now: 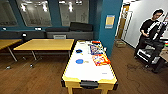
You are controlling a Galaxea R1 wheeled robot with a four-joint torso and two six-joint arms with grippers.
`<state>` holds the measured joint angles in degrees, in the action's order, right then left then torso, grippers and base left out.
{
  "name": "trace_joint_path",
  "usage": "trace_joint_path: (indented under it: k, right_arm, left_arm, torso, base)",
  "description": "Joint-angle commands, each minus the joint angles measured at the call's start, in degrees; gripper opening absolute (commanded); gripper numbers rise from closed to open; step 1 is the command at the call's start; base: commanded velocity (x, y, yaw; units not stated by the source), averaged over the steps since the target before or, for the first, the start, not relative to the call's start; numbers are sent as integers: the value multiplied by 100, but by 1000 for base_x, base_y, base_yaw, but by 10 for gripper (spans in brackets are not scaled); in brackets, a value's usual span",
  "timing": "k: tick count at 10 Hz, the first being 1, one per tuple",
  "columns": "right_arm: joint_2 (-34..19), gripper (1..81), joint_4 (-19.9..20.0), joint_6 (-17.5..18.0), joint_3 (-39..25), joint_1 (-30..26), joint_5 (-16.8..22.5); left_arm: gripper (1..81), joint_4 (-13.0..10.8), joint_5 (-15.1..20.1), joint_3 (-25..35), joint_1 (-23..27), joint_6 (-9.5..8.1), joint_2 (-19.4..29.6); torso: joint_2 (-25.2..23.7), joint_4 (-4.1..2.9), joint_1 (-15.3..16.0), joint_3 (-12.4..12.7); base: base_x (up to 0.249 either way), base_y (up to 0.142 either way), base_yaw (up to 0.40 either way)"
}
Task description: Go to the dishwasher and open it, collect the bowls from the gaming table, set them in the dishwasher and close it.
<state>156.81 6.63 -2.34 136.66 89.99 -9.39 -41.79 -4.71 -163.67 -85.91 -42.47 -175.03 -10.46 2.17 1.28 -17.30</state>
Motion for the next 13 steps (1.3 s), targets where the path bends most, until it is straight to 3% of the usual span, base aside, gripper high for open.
trace_joint_path:
  k: [1, 10, 13]
  right_arm:
    - [-138, 10, -83, -30, -17, -170, 341]
    - [-33, 10, -74, -21, 88, -117, 367]
    - [423, 10, -92, -30, 780, -117, 385]
  left_arm:
    - [10, 39, 251, -16, 157, -7, 21]
    - [10, 30, 330, -25, 175, 11, -67]
    - [10, 30, 330, -34, 210, 11, -102]
  torso:
    - [0, 0, 0, 0]
    - [0, 0, 0, 0]
    - [0, 0, 0, 0]
  base:
    - [0, 0, 0]
    - [0, 0, -360]
    - [0, 0, -393]
